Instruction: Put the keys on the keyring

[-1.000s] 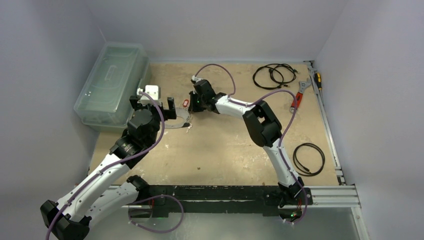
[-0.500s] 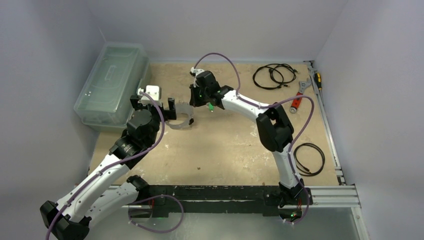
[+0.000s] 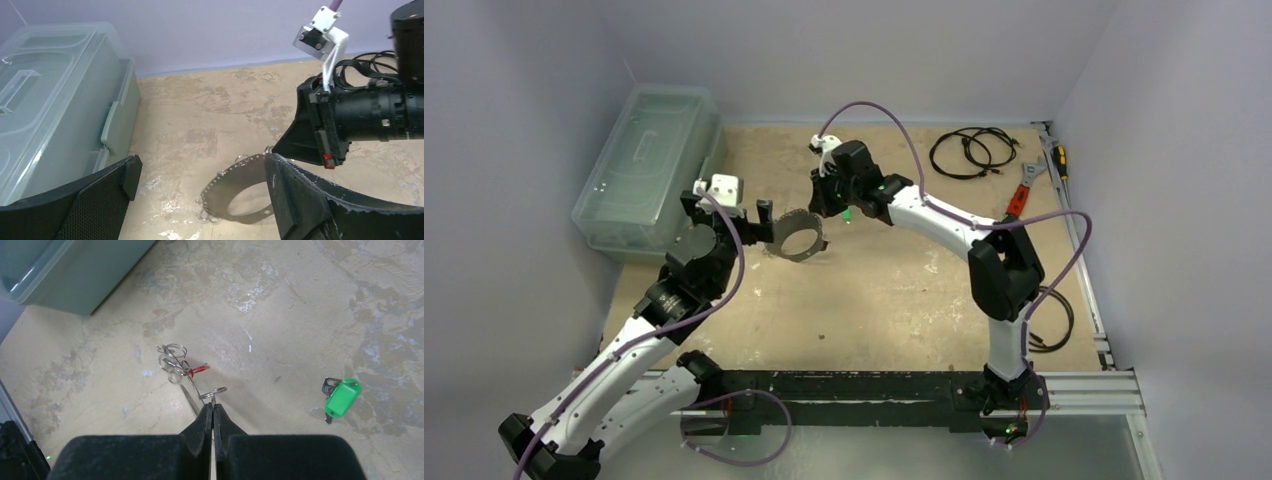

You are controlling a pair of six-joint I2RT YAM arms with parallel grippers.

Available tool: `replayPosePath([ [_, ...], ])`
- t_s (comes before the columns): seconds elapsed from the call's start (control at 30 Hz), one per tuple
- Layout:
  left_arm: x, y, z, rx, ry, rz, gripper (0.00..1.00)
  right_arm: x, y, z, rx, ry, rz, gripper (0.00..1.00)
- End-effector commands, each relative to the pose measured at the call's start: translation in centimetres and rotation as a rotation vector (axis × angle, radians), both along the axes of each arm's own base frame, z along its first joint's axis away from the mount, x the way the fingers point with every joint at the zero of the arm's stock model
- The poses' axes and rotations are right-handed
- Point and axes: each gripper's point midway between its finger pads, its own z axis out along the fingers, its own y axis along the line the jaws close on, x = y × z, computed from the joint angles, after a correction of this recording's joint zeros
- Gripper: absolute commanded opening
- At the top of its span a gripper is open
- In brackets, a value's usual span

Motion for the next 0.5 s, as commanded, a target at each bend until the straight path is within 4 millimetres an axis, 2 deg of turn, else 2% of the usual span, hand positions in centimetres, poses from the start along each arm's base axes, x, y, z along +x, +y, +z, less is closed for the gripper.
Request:
replayPosePath([
  [0.0,-0.3,-0.4,1.2,0.002,-0.045,-0.041,0.97,-0.8,0.1,6.5,0.11,-0.169,0.067,0.0],
  [0.2,-0.7,-1.2,1.5,0.01,-0.059,-0.103,0.97,-2.4,-1.2,9.6,0.146,-0.264,0.098,0.0],
  [0.47,-2.4,-4.0,2.4,0.032,-0.119,-0.31,0.97,-5.0,-4.0,14.7,0.168,-0.417,0.132,0.0],
])
